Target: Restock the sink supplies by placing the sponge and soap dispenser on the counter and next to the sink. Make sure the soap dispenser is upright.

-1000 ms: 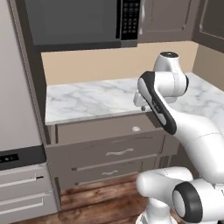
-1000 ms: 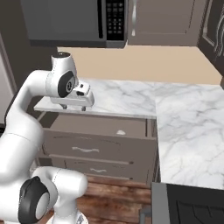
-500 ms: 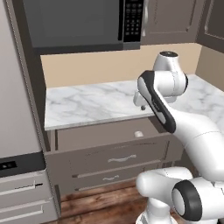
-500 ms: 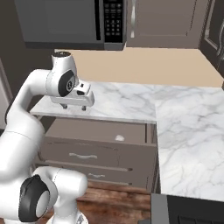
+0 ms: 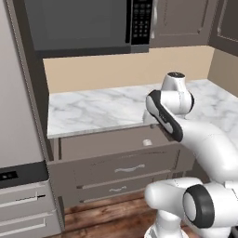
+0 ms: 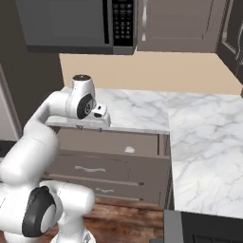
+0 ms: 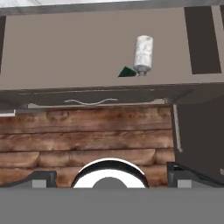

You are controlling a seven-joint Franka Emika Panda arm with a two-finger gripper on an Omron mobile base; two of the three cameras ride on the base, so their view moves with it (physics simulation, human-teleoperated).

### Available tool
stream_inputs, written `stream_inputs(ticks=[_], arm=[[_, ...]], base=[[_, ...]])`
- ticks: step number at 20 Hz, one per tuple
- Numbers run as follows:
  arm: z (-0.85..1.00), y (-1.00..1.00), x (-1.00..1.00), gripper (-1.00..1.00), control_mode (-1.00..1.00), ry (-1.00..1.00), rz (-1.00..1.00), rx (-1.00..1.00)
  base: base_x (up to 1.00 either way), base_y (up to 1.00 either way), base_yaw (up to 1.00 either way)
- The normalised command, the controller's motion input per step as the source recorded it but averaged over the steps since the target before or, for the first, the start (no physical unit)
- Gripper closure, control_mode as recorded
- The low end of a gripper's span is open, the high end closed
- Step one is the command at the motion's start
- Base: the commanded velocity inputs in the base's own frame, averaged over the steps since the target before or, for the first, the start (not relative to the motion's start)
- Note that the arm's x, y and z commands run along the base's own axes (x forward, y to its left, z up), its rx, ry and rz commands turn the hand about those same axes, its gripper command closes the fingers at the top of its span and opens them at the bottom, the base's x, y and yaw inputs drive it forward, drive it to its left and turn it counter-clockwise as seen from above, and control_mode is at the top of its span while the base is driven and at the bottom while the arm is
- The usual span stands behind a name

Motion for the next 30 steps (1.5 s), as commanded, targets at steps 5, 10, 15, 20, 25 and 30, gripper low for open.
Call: stream_inputs(ticks=[5,10,15,20,25,30], arm=[[-1.00,-0.20,0.49,-1.00,-1.00,0.05,0.00,0.01],[-0.92,-0.07,0.61,-1.00,-1.00,0.05,0.00,0.01],[-0.30,-0.12,0.42,-1.00,-1.00,0.01,0.00,0.02],[-0.21,-0.12,0.52,-1.00,-1.00,0.02,0.00,0.01],[-0.31,-0.05,0.66,-1.00,-1.00,0.09,0.00,0.02],[-0.54,-0.08,0.56,-1.00,-1.00,0.07,0.00,0.02]], base=[[0.00,0.00,0.00],[0.00,0.00,0.00],[0.00,0.00,0.00],[0.00,0.00,0.00],[0.00,0.00,0.00],[0.00,0.00,0.00]])
